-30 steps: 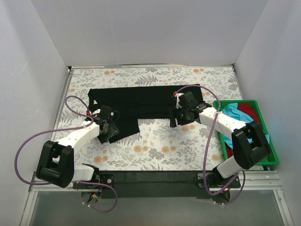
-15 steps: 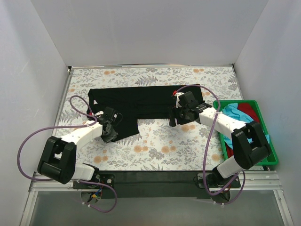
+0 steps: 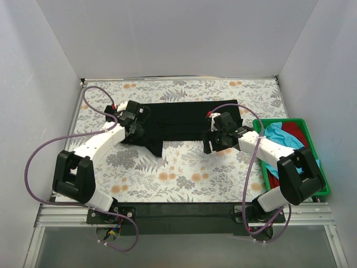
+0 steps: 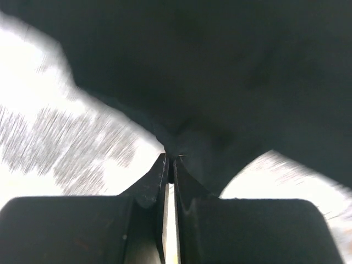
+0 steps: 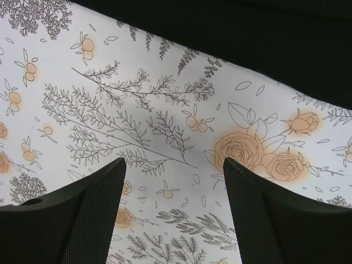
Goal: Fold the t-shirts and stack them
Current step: Fold the tshirt
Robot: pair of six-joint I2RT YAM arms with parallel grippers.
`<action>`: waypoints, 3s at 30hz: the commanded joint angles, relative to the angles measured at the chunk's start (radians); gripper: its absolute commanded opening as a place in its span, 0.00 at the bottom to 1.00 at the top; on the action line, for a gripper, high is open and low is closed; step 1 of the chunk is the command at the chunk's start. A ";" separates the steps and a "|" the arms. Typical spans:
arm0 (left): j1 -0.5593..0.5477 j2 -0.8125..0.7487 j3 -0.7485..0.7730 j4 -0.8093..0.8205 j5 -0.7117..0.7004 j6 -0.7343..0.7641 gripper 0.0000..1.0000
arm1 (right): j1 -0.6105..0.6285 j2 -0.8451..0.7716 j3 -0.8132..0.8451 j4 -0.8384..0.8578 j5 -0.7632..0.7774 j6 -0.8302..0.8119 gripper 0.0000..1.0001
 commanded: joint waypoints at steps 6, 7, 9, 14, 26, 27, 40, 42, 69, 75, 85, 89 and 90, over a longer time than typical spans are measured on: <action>0.037 0.246 0.341 0.097 -0.073 0.091 0.00 | -0.003 -0.102 -0.035 0.002 0.057 -0.011 0.66; 0.042 0.267 0.365 0.102 -0.070 0.103 0.00 | -0.003 -0.108 -0.038 -0.001 0.061 -0.012 0.66; 0.051 0.324 0.421 0.123 -0.070 0.117 0.00 | -0.003 -0.125 -0.051 -0.005 0.073 -0.014 0.66; 0.071 0.442 0.570 0.160 -0.056 0.140 0.00 | -0.003 -0.157 -0.070 -0.013 0.091 -0.014 0.66; 0.135 0.559 0.643 0.289 0.048 0.125 0.00 | -0.002 -0.183 -0.076 -0.022 0.130 -0.011 0.66; 0.143 0.562 0.640 0.313 0.061 0.122 0.00 | -0.003 -0.182 -0.076 -0.022 0.133 -0.011 0.66; 0.201 0.587 0.637 0.427 0.156 0.024 0.00 | -0.038 -0.150 -0.019 -0.016 0.289 -0.003 0.66; 0.211 0.585 0.620 0.442 0.153 0.007 0.00 | -0.075 -0.130 0.007 -0.009 0.298 -0.004 0.65; 0.293 0.345 0.375 0.416 0.075 0.187 0.80 | -0.327 0.203 0.317 0.085 0.136 -0.139 0.61; 0.370 0.174 0.140 0.404 0.041 0.194 0.79 | -0.353 0.241 0.337 0.084 0.079 -0.147 0.60; 0.487 0.129 0.005 0.359 -0.065 0.097 0.69 | -0.397 0.298 0.360 0.084 0.038 -0.127 0.56; 0.487 0.159 0.005 0.355 -0.036 0.089 0.69 | -0.397 0.317 0.358 0.084 0.033 -0.126 0.56; 0.487 0.162 0.004 0.353 -0.034 0.089 0.69 | -0.397 0.318 0.360 0.084 0.033 -0.126 0.56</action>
